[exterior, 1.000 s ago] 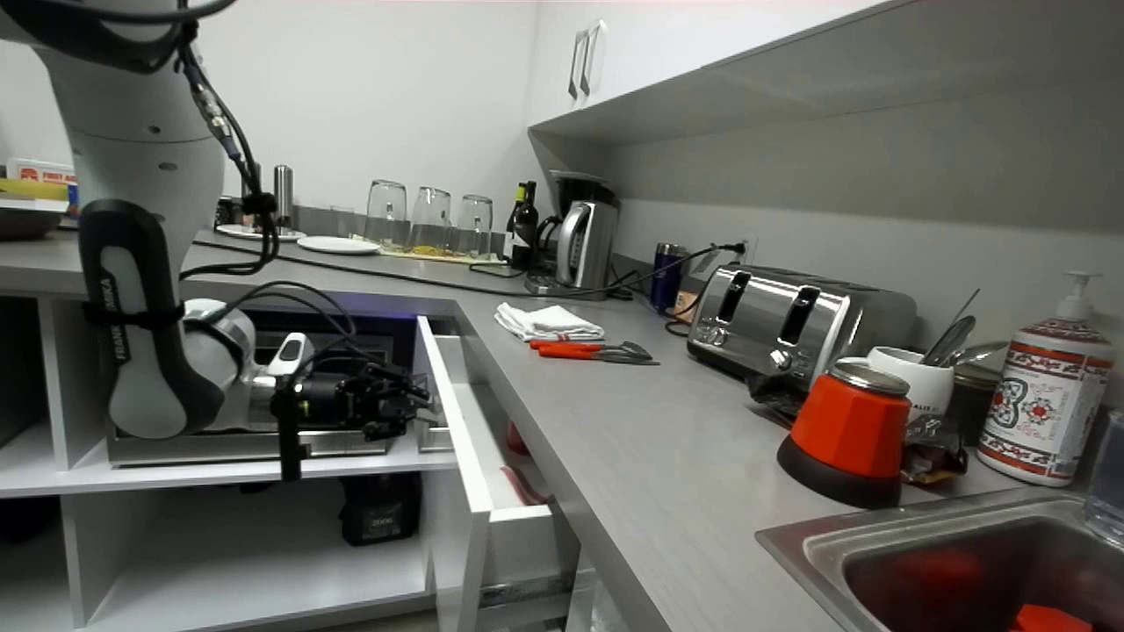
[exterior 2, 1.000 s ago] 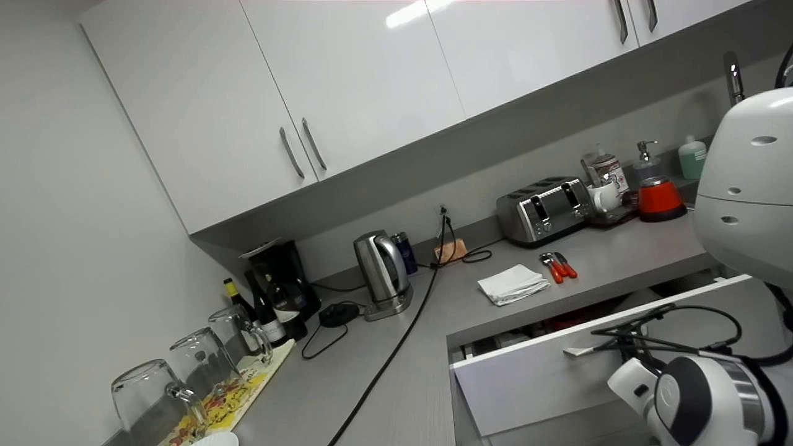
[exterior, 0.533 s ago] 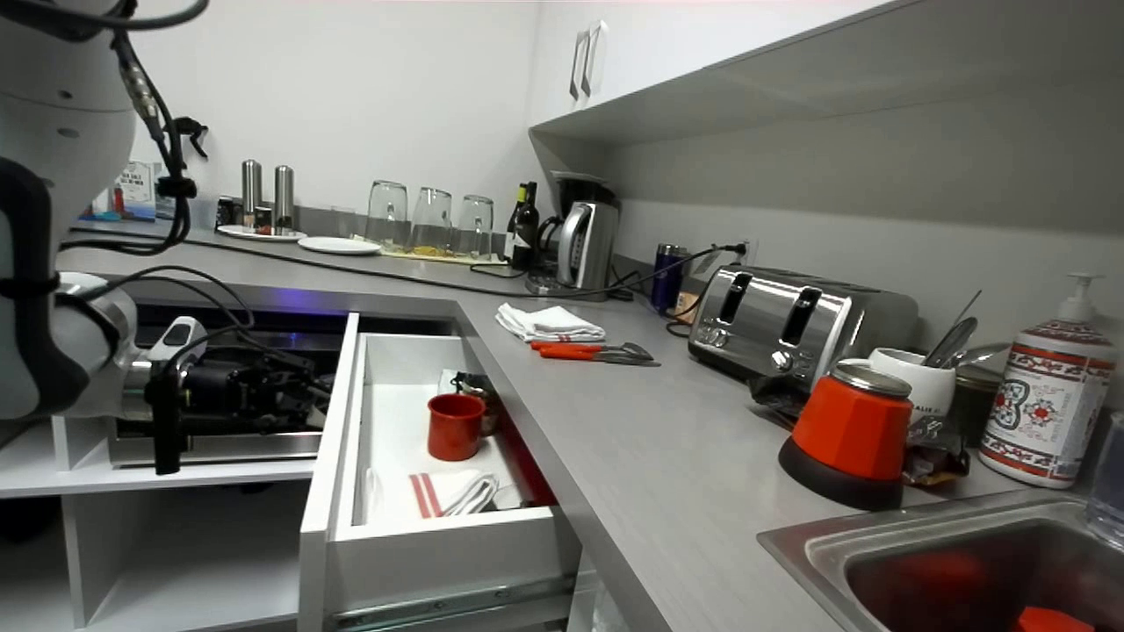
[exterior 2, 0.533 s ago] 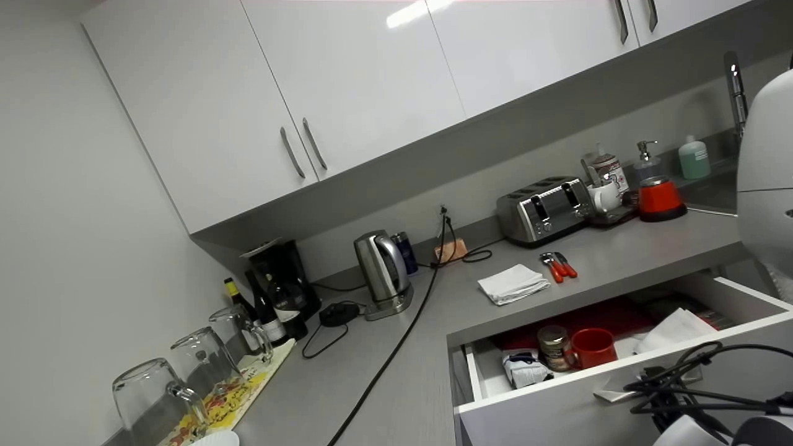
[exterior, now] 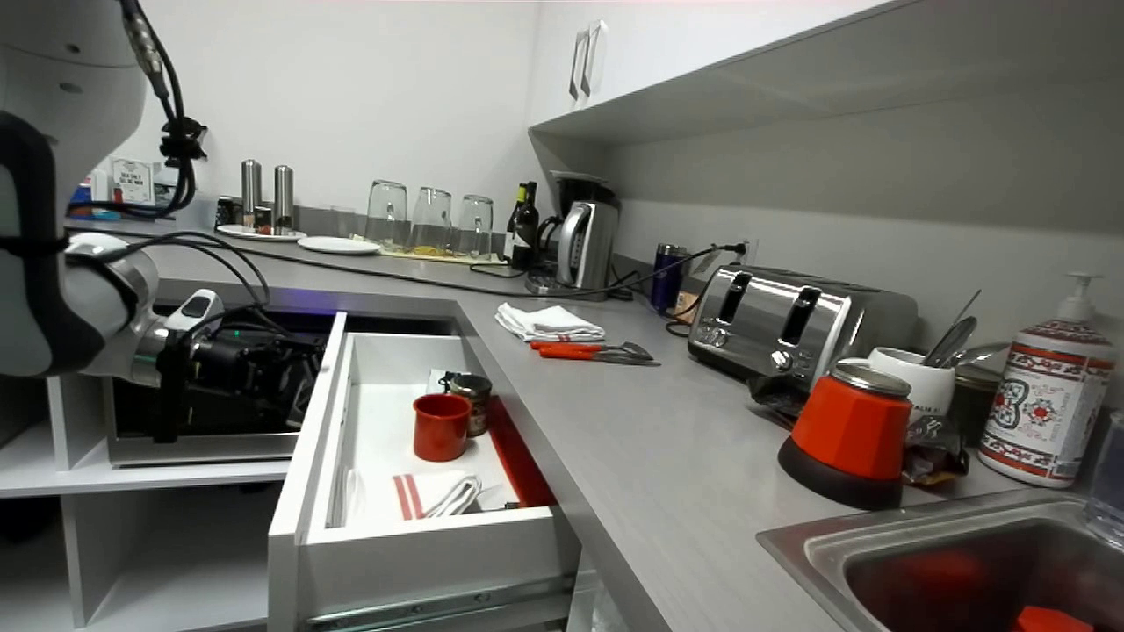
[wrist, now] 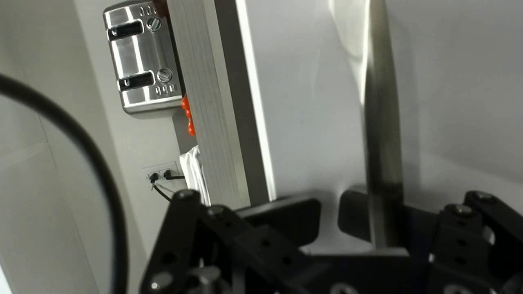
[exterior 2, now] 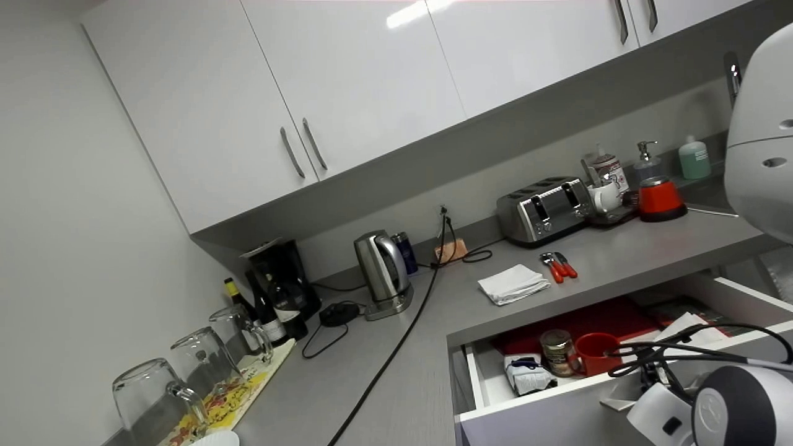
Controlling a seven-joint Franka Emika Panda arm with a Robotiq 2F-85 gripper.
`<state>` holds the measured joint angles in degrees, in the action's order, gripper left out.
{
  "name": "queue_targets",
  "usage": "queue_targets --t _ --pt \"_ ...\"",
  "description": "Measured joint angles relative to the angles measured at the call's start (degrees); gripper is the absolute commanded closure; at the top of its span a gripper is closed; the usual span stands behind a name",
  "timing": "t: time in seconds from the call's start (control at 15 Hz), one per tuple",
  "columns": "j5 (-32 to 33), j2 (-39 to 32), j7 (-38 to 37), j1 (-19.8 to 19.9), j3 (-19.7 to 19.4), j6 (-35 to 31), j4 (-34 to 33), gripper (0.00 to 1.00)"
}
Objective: Open the topmost drawer, remove a red mug from it, put the mug on the counter, and then close the drawer
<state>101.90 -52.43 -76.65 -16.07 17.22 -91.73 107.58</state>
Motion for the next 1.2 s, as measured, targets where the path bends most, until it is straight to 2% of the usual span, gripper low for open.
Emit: queue_targets --t 0.2,0.4,0.47,0.67,0.87,1.0,1.2 --pt "1.3 3.2 1.1 0.4 0.2 -4.8 4.1 0.28" --pt "3.3 9.1 2.7 1.1 1.4 -12.1 11.0 0.04" --pt "4.0 11.4 3.2 1.4 1.7 -14.7 13.4 0.01" --pt "4.5 18.7 5.0 3.5 2.4 -23.6 19.1 0.00" --pt "4.4 25.8 7.5 7.2 2.2 -35.1 22.7 0.00" --pt "4.4 29.8 10.2 12.7 4.1 -44.3 24.1 0.00" --pt "3.5 34.0 15.1 24.3 8.1 -58.9 24.6 0.00"
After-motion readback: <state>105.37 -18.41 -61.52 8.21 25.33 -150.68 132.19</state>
